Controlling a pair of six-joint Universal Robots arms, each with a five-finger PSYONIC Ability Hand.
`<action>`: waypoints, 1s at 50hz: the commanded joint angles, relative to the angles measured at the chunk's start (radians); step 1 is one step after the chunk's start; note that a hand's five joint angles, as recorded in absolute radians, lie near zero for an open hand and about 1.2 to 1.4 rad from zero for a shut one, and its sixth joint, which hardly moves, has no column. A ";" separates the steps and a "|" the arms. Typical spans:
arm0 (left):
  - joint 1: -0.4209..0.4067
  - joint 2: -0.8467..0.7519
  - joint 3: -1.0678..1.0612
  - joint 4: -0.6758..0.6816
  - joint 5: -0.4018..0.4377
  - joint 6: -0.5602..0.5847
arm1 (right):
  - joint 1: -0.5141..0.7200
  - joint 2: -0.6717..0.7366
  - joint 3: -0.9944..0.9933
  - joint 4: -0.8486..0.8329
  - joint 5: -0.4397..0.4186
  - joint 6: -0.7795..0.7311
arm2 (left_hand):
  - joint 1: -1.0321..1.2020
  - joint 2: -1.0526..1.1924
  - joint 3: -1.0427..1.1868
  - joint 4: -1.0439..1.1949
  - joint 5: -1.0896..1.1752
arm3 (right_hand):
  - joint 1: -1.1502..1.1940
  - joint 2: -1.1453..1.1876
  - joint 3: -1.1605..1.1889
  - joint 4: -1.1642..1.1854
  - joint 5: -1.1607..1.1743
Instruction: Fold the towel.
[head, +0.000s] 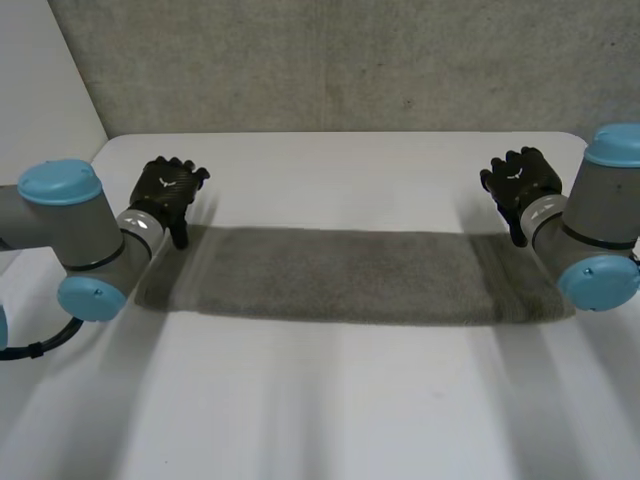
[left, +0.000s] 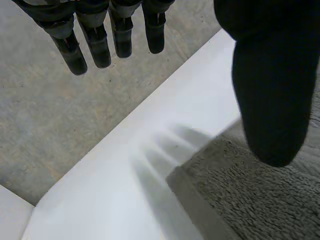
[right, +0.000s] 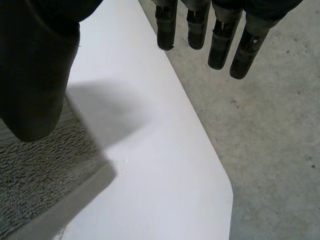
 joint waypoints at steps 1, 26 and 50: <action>-0.003 0.019 -0.041 -0.008 -0.033 -0.039 | 0.005 -0.048 0.049 0.011 0.010 0.087 | -0.065 -0.062 -0.062 -0.063 -0.080 | -0.059 -0.075 -0.072 -0.091 -0.062; 0.018 0.536 -0.658 0.090 0.033 -0.306 | -0.090 -0.433 0.697 -0.038 -0.113 0.159 | -0.065 -0.062 -0.062 -0.063 -0.080 | 0.122 0.105 0.108 0.090 0.118; 0.118 0.540 -0.721 0.142 0.038 -0.408 | -0.233 -0.273 0.669 -0.178 -0.084 0.089 | -0.065 -0.062 -0.062 -0.063 -0.080 | 1.163 1.146 1.149 1.131 1.160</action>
